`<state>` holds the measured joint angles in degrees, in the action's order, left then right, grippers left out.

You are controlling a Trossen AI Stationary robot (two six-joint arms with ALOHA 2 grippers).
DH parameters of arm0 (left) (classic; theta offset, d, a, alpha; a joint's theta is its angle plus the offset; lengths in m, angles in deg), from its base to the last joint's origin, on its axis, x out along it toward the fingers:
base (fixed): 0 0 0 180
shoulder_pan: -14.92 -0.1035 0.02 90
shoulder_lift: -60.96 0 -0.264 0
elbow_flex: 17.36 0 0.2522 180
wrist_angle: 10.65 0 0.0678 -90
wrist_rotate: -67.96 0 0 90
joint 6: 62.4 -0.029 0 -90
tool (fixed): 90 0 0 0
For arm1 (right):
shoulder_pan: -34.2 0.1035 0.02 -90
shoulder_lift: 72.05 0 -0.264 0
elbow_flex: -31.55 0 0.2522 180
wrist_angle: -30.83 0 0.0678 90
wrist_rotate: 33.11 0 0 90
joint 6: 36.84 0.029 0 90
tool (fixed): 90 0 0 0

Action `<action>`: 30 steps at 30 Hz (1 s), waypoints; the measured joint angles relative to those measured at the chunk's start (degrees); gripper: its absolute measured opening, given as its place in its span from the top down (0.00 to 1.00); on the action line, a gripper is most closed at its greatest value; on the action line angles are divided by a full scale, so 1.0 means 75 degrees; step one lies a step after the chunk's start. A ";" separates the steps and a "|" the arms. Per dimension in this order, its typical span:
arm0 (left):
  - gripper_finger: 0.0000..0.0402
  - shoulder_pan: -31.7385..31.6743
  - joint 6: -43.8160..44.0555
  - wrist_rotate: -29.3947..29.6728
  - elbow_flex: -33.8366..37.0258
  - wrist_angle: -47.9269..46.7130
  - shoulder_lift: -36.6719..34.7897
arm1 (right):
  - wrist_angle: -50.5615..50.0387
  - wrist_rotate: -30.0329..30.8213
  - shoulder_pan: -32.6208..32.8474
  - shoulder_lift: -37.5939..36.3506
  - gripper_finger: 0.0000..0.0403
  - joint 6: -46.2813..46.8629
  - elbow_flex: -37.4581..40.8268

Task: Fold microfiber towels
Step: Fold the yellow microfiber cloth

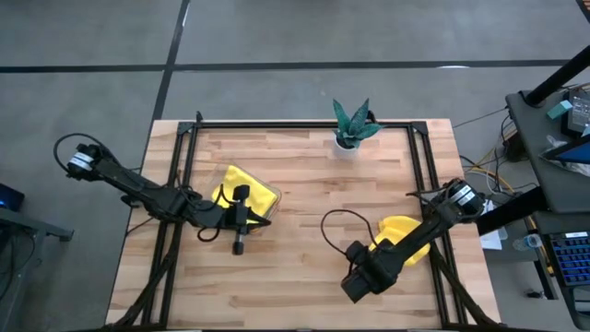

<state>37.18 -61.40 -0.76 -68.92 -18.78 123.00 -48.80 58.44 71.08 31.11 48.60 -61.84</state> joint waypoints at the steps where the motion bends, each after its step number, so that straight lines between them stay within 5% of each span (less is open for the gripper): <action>1: 1.00 0.0000 -0.0038 0.0000 0.0000 0.0001 -0.0005 | 0.0229 -0.0003 0.0000 0.0001 0.42 0.0025 0.0089; 8: 1.00 0.0000 -0.0053 0.0000 0.0052 -0.0020 -0.0021 | 0.1335 -0.0005 0.0000 0.0011 0.37 0.0429 0.0722; 16: 1.00 -0.0012 -0.0450 0.0023 0.0043 0.0000 -0.0024 | 0.1382 0.0010 0.0021 0.0006 0.44 0.1133 0.1256; 20: 1.00 -0.0012 -0.0615 0.0066 0.0043 -0.0001 -0.0033 | 0.1462 0.0010 0.0032 0.0006 0.57 0.1156 0.1342; 26: 1.00 -0.0017 -0.0661 0.0082 0.0046 -0.0003 -0.0033 | 0.1478 0.0050 0.0032 0.0006 0.92 0.0661 0.1066; 30: 1.00 -0.0017 -0.0662 0.0085 0.0046 0.0000 -0.0033 | 0.1252 0.0545 0.0032 -0.0053 0.97 -0.0007 0.0526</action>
<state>37.05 -66.36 -0.13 -68.57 -18.78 122.76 -39.40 62.53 71.32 30.71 48.55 -57.89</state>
